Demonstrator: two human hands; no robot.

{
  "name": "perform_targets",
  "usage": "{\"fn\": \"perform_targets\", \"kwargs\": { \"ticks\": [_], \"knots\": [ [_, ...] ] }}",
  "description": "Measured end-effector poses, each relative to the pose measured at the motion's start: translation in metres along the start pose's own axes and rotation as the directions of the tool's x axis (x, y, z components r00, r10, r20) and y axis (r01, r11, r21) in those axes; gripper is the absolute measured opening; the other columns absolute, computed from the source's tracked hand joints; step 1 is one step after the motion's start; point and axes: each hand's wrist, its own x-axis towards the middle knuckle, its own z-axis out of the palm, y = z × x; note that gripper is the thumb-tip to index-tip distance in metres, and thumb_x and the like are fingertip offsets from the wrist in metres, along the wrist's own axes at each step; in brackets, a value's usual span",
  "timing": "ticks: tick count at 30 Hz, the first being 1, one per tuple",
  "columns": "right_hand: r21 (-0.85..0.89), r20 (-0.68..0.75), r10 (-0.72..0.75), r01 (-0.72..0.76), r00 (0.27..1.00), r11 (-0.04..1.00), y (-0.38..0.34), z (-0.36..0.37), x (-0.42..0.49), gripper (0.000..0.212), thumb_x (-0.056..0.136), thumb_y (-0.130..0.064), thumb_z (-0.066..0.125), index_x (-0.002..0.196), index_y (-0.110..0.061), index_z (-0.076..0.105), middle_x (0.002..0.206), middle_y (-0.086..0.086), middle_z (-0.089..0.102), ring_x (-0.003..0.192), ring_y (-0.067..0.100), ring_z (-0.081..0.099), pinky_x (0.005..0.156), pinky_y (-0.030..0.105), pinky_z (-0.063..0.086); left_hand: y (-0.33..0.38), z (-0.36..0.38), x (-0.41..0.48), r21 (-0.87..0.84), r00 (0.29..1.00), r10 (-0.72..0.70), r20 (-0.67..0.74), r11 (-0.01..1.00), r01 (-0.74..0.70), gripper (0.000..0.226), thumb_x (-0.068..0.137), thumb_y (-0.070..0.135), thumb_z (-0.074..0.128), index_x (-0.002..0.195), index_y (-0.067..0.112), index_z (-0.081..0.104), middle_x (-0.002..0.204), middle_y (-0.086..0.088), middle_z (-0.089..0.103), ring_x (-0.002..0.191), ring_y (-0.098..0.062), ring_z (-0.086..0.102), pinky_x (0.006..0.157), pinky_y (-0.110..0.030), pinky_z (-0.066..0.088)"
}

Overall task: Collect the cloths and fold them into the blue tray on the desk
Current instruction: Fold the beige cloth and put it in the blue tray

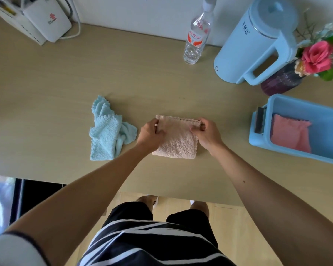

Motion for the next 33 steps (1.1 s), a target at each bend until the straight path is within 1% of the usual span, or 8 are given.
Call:
{"fn": "perform_targets", "kwargs": {
  "ticks": [6,12,15,17,19,24,29,33],
  "knots": [
    [-0.136,-0.026,-0.081,0.077,0.996,0.988,-0.009,0.01,0.018,0.032,0.09,-0.015,0.061,0.067,-0.018,0.04,0.058,-0.005,0.037,0.044,0.002,0.029,0.042,0.019,0.024,-0.006,0.006,0.013,0.083,0.993,0.024,-0.113,0.996,-0.015,0.033,0.088,0.011,0.055,0.12,0.007,0.057,0.073,-0.003,0.065,0.054,-0.009,0.057,0.037,-0.01,0.038],
    [-0.23,-0.108,-0.105,0.078,0.989,0.97,-0.008,0.015,0.024,0.011,0.091,-0.014,0.06,0.082,-0.013,0.053,0.067,-0.002,0.048,0.058,0.016,0.042,0.056,0.034,0.036,-0.01,0.01,0.021,0.246,0.987,0.061,-0.149,0.969,-0.023,0.038,0.088,0.015,0.054,0.125,0.013,0.047,0.091,-0.01,0.07,0.074,-0.028,0.065,0.065,-0.04,0.055],
    [-0.371,-0.233,-0.288,0.189,0.929,0.909,-0.005,0.018,0.013,0.038,0.09,-0.018,0.062,0.126,-0.013,0.052,0.106,0.004,0.058,0.089,0.019,0.057,0.077,0.033,0.047,-0.015,0.011,0.015,0.613,0.888,0.42,-0.186,0.756,-0.229,0.055,0.084,0.018,0.056,0.136,0.016,0.04,0.121,-0.008,0.056,0.105,-0.029,0.052,0.087,-0.042,0.047],
    [-0.486,-0.217,-0.483,0.335,0.849,0.807,-0.001,0.022,0.0,0.04,0.09,-0.025,0.06,0.127,-0.015,0.05,0.113,0.005,0.054,0.1,0.023,0.055,0.086,0.035,0.048,-0.022,0.012,0.01,0.716,0.791,0.611,0.034,0.537,-0.446,0.064,0.086,0.021,0.052,0.147,0.016,0.034,0.144,-0.01,0.045,0.128,-0.031,0.043,0.103,-0.046,0.042],
    [-0.598,-0.066,-0.584,0.436,0.809,0.672,0.01,0.03,-0.013,0.043,0.094,-0.033,0.056,0.132,-0.015,0.049,0.12,0.006,0.054,0.109,0.025,0.053,0.091,0.04,0.047,-0.035,0.015,0.01,0.725,0.74,0.6,0.305,0.357,-0.588,0.066,0.096,0.03,0.042,0.157,0.014,0.021,0.164,-0.01,0.024,0.152,-0.03,0.016,0.121,-0.049,0.023],
    [-0.787,0.141,-0.407,0.352,0.903,0.508,0.055,0.048,-0.034,0.076,0.099,-0.05,0.045,0.158,-0.012,0.016,0.165,0.016,0.013,0.151,0.036,0.018,0.12,0.051,0.023,-0.058,0.016,0.019,0.737,0.795,0.466,0.388,0.361,-0.571,0.075,0.101,0.06,0.02,0.16,0.02,-0.002,0.168,-0.004,-0.005,0.155,-0.027,-0.008,0.125,-0.053,0.003],
    [-0.796,0.115,-0.28,0.257,0.953,0.548,0.059,0.052,-0.038,0.078,0.099,-0.056,0.037,0.16,-0.021,0.003,0.167,0.01,-0.007,0.154,0.035,-0.005,0.123,0.057,0.004,-0.055,0.015,0.023,0.769,0.799,0.435,0.415,0.301,-0.564,0.08,0.098,0.066,0.02,0.16,0.019,-0.001,0.168,-0.007,-0.006,0.154,-0.031,-0.008,0.123,-0.058,0.006],
    [-0.749,-0.007,-0.166,0.105,0.986,0.655,0.044,0.056,-0.044,0.083,0.097,-0.055,0.043,0.159,-0.018,0.002,0.167,0.011,0.002,0.154,0.033,-0.003,0.123,0.056,0.003,-0.028,0.013,0.032,0.787,0.839,0.395,0.374,0.342,-0.513,0.093,0.091,0.07,0.036,0.158,0.01,0.01,0.165,-0.015,0.012,0.154,-0.033,0.003,0.124,-0.053,0.008]
  ]
}}
